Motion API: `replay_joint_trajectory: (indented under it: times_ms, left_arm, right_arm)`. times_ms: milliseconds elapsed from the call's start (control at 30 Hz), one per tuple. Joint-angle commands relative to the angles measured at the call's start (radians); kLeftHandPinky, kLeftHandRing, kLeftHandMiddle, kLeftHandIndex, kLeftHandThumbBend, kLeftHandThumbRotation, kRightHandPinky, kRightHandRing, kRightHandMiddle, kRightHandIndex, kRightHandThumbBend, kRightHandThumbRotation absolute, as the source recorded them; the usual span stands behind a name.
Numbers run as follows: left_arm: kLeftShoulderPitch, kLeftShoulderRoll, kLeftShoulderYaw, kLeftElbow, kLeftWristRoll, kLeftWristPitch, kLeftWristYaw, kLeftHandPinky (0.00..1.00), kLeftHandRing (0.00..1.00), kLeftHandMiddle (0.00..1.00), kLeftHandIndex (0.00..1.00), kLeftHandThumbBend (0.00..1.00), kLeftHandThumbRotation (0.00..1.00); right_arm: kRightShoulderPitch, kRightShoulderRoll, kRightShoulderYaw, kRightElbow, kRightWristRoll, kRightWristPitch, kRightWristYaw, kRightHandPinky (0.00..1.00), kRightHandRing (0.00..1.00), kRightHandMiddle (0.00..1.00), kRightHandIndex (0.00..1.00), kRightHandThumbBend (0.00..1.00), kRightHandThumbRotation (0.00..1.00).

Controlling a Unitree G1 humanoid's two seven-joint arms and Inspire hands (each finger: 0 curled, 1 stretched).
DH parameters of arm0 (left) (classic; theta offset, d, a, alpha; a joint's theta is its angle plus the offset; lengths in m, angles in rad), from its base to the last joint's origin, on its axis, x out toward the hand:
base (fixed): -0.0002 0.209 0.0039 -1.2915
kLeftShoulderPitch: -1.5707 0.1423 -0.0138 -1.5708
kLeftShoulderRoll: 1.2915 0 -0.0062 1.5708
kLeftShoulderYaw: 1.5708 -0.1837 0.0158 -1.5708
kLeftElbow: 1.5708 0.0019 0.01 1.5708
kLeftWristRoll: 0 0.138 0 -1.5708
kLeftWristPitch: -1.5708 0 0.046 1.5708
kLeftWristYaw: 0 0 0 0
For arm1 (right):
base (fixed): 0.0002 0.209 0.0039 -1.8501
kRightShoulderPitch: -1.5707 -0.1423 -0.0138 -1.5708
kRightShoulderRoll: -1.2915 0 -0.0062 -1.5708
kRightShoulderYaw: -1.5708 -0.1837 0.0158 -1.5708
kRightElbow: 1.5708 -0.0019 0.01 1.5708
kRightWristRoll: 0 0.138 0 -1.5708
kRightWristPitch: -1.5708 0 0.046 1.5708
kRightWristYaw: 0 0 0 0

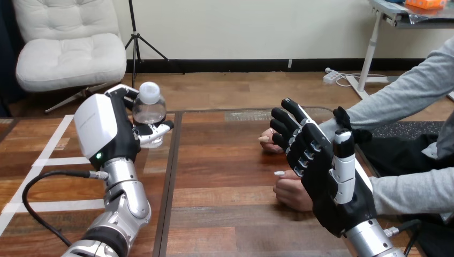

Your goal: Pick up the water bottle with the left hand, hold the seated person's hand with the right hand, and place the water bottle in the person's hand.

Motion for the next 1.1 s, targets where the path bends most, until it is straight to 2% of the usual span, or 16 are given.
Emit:
replay_joint_trajectory:
  times_ms: [0, 267, 833, 1067]
  left_arm:
    - [-0.044, 0.035, -0.017, -0.035, 0.022, -0.059, 0.047, 0.37, 0.42, 0.45, 0.45, 0.88, 0.0]
    - [-0.042, 0.037, -0.021, -0.03, 0.03, -0.1, 0.072, 0.37, 0.41, 0.44, 0.44, 0.88, 0.0]
    - [-0.042, 0.037, -0.018, -0.035, 0.024, -0.132, 0.066, 0.34, 0.38, 0.42, 0.41, 0.87, 0.0]
    - [-0.04, 0.03, 0.011, -0.036, -0.016, -0.158, 0.018, 0.34, 0.38, 0.41, 0.41, 0.87, 0.0]
  right_arm:
    - [-0.062, -0.009, -0.01, 0.004, 0.0, -0.021, 0.008, 1.0, 0.98, 0.96, 0.97, 0.94, 1.0]
    - [-0.059, -0.006, -0.012, 0.004, -0.003, -0.017, 0.003, 1.0, 0.97, 0.95, 0.96, 0.94, 1.0]
    - [-0.055, -0.008, -0.01, 0.005, -0.004, -0.015, 0.005, 1.0, 0.97, 0.95, 0.97, 0.95, 1.0]
    - [-0.053, -0.005, -0.01, 0.004, 0.0, -0.01, 0.002, 1.0, 0.98, 0.95, 0.97, 0.95, 1.0]
